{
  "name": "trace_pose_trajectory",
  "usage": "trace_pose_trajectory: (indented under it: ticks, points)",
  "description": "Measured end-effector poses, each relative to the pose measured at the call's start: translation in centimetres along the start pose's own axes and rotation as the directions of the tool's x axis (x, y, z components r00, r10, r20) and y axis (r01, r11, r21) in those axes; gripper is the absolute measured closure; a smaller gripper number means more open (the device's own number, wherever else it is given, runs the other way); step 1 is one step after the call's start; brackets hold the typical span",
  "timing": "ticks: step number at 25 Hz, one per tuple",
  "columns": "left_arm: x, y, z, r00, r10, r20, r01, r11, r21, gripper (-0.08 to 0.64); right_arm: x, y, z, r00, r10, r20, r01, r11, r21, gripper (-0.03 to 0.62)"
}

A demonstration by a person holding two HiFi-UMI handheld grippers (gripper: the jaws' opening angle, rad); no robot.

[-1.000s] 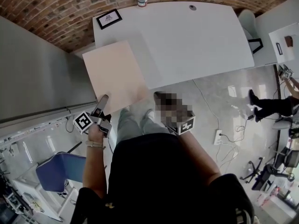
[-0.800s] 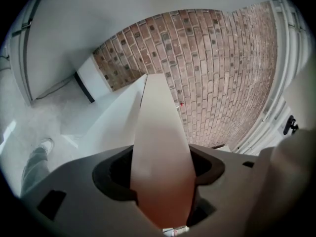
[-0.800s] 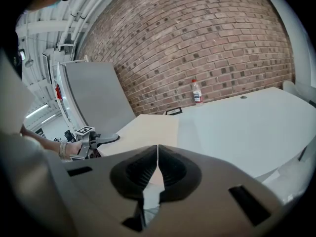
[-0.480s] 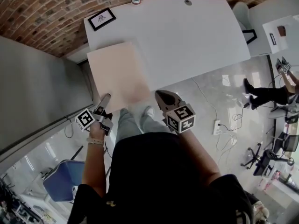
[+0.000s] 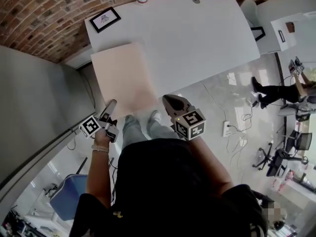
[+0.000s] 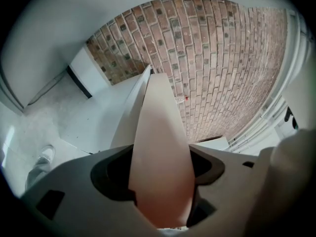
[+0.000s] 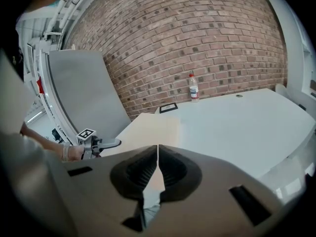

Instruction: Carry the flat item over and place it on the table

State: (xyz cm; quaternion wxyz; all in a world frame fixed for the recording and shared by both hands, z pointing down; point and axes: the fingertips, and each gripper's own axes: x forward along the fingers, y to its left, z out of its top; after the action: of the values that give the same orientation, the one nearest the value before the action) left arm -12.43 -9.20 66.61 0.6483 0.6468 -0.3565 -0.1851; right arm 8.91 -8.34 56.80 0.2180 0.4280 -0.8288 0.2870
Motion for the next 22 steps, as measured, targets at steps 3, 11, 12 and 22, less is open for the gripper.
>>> trace_pose_trajectory:
  ticks: [3, 11, 12, 22]
  points:
    - [-0.4, 1.5, 0.7, 1.000, 0.010, -0.001, -0.010, 1.000, 0.007, 0.272, 0.4, 0.5, -0.1, 1.000, -0.012, -0.014, 0.012, 1.000, -0.001, 0.580]
    - [-0.6, 3.3, 2.4, 0.998, -0.038, 0.049, 0.039, 0.999, -0.032, 0.265, 1.5, 1.3, -0.2, 0.998, -0.032, -0.046, 0.031, 0.999, -0.015, 0.580]
    - [-0.7, 3.6, 2.6, 0.998, -0.038, 0.054, 0.040, 0.999, -0.029, 0.264, 1.6, 1.4, -0.3, 0.998, -0.034, -0.051, 0.033, 0.999, -0.016, 0.580]
    - [-0.7, 5.6, 3.6, 0.995, -0.053, 0.088, 0.053, 0.999, -0.002, 0.242, 1.9, 1.8, -0.7, 0.995, -0.057, -0.086, 0.055, 0.998, -0.027, 0.580]
